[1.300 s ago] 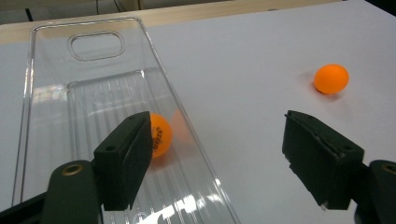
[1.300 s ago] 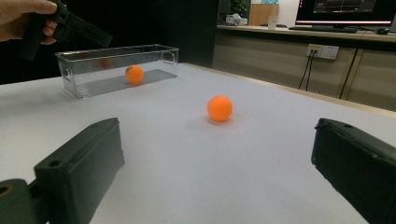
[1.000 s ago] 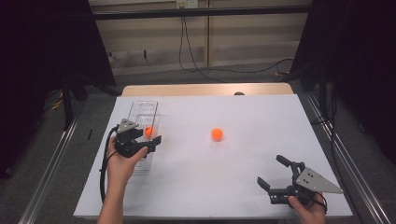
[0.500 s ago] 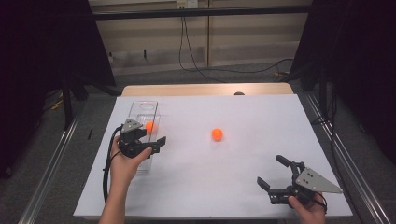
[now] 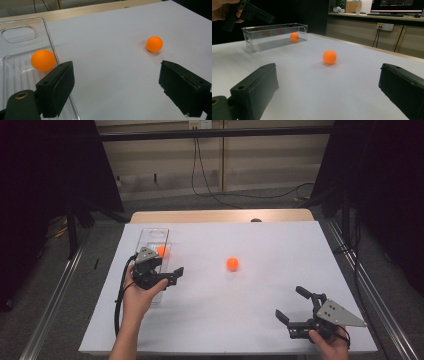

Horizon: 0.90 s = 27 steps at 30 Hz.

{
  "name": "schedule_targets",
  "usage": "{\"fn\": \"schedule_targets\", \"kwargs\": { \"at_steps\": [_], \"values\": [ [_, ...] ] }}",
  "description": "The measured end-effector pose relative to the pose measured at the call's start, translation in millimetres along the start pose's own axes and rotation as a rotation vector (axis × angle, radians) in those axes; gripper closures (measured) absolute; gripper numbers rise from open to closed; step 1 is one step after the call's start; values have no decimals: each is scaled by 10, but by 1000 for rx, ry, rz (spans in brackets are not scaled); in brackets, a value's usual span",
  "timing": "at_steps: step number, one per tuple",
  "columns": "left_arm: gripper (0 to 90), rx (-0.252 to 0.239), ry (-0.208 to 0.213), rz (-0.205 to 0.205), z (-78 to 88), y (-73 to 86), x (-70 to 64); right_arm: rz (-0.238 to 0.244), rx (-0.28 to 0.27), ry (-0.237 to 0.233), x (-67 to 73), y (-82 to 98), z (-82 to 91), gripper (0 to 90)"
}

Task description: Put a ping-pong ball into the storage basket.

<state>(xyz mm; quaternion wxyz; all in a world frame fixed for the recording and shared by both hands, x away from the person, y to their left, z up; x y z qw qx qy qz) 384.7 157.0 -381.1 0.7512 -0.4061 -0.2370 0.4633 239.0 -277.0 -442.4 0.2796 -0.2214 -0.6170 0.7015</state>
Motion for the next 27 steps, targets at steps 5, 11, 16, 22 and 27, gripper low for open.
{"fn": "schedule_targets", "kwargs": {
  "at_steps": [5, 11, 16, 22, 27],
  "values": [
    [120, -7, 3, 4, -1, -4, -21, -2, 2, -1, 2, 2, -6, 14],
    [118, -9, 11, -5, -15, -8, -44, -1, 2, 2, -8, 6, -3, 14],
    [115, -7, 25, -9, -44, 0, -90, -2, 3, 0, -8, 3, -9, 14],
    [113, -6, 48, -2, -73, 4, -141, -3, 4, -1, -11, 6, -9, 14],
    [113, -1, 62, -9, -97, 7, -203, -4, 0, 2, -15, 4, -2, 13]
  ]
}}
Point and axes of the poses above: each handheld gripper's, and its own axes: z roughly backward along the jaws, y roughly out of its underside, x roughly to its left, the point moved 1 cm from there along -z, roughly forward along the jaws, and after that the axes turned 11 degrees about -y, right-handed, at the moved point
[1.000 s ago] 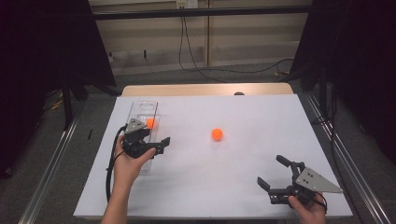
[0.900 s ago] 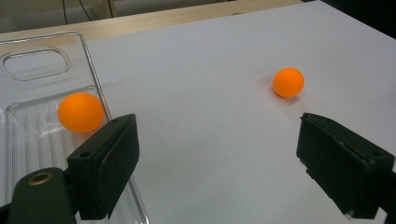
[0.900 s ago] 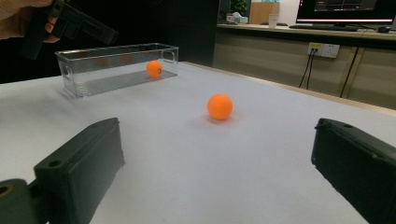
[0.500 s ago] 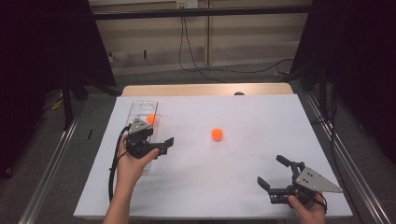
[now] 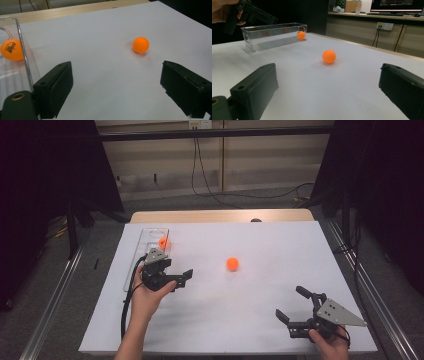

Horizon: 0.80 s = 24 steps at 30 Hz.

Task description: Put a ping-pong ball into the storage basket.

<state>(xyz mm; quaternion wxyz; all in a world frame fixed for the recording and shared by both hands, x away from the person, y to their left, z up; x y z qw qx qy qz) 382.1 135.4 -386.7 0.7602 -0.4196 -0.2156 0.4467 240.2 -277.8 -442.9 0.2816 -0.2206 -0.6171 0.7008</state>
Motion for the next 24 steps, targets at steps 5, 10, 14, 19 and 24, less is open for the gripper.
{"fn": "schedule_targets", "kwargs": {
  "at_steps": [5, 10, 14, 19, 24],
  "values": [
    [111, 2, 17, -4, -12, -4, -39, 1, 1, 1, -1, -2, 1, 13],
    [109, -3, 24, -1, -36, -14, -80, -1, -2, 7, -6, 1, 7, 13],
    [108, 6, 33, -11, -77, -14, -141, -4, -1, 4, -4, 5, 3, 13],
    [106, 12, 43, -29, -134, -23, -234, -3, -3, 6, -11, 6, 12, 13],
    [103, 20, 59, -31, -205, -15, -308, -6, -4, 7, -13, 4, 21, 13]
  ]
}}
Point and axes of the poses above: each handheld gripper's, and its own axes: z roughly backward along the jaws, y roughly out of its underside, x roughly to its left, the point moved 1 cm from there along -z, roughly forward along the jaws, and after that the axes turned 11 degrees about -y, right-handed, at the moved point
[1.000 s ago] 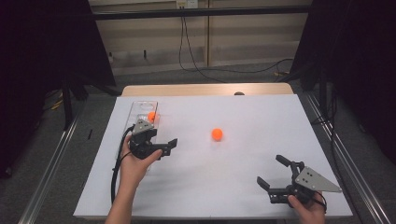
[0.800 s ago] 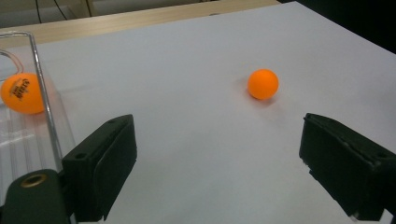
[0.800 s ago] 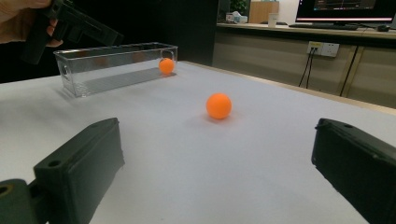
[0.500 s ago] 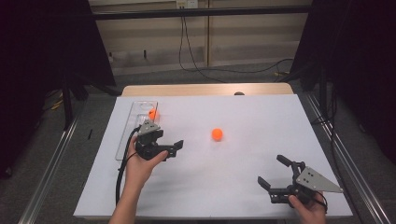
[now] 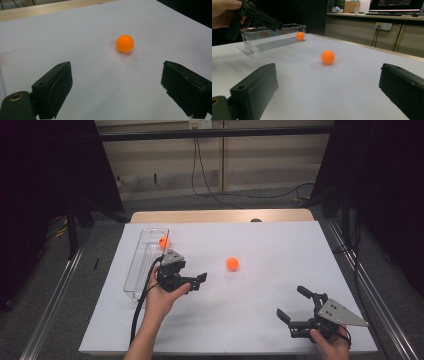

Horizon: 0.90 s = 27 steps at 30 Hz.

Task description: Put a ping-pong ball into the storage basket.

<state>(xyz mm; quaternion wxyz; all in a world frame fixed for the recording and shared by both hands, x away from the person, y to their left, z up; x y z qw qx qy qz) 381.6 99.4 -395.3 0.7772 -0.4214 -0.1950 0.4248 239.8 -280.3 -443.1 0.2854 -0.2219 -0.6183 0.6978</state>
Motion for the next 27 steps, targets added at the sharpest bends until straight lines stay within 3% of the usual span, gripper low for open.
{"fn": "schedule_targets", "kwargs": {
  "at_steps": [27],
  "values": [
    [96, 11, 8, -19, -151, -7, -125, -5, -3, 2, -1, 0, 2, 12]
  ]
}}
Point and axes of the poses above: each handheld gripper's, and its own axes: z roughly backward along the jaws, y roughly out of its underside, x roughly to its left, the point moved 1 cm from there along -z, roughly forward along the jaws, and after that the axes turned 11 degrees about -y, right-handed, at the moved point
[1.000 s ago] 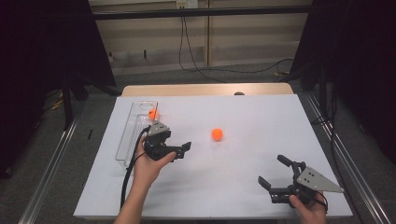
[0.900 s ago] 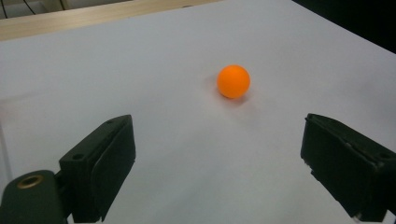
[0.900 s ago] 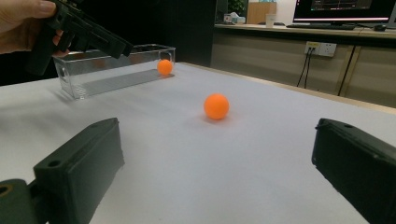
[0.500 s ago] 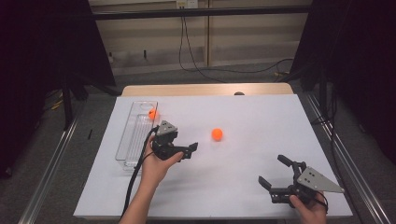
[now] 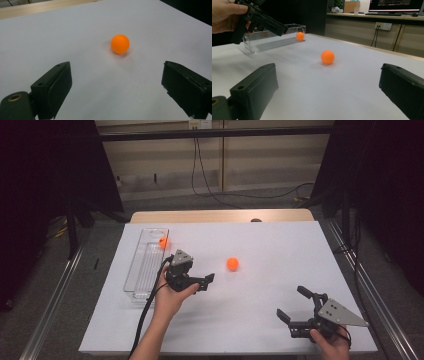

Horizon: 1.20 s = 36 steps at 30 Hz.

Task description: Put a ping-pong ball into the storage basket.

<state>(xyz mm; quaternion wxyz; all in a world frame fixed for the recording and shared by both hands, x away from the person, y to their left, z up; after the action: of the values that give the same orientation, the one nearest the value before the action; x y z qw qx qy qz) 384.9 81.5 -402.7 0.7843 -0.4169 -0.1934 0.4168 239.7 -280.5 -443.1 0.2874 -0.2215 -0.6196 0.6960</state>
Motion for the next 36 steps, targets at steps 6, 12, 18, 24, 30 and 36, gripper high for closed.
{"fn": "schedule_targets", "kwargs": {
  "at_steps": [6, 12, 18, 24, 30, 36],
  "values": [
    [96, 0, 7, -9, -42, 3, -48, 4, 0, -3, 0, -3, -2, 12],
    [96, -2, 10, -27, -84, -6, -95, 4, 1, -7, 6, -1, -14, 13],
    [92, 7, 20, -37, -137, 2, -141, -1, 1, -7, 7, 1, -19, 12],
    [90, 8, 22, -31, -181, 13, -161, 3, 3, -11, 7, 1, -13, 12],
    [90, 18, 25, -44, -224, 22, -178, 4, 1, -8, 5, 0, -13, 12],
    [90, 21, 30, -44, -283, 22, -206, 5, 2, -10, 8, -1, -12, 12]
  ]
}}
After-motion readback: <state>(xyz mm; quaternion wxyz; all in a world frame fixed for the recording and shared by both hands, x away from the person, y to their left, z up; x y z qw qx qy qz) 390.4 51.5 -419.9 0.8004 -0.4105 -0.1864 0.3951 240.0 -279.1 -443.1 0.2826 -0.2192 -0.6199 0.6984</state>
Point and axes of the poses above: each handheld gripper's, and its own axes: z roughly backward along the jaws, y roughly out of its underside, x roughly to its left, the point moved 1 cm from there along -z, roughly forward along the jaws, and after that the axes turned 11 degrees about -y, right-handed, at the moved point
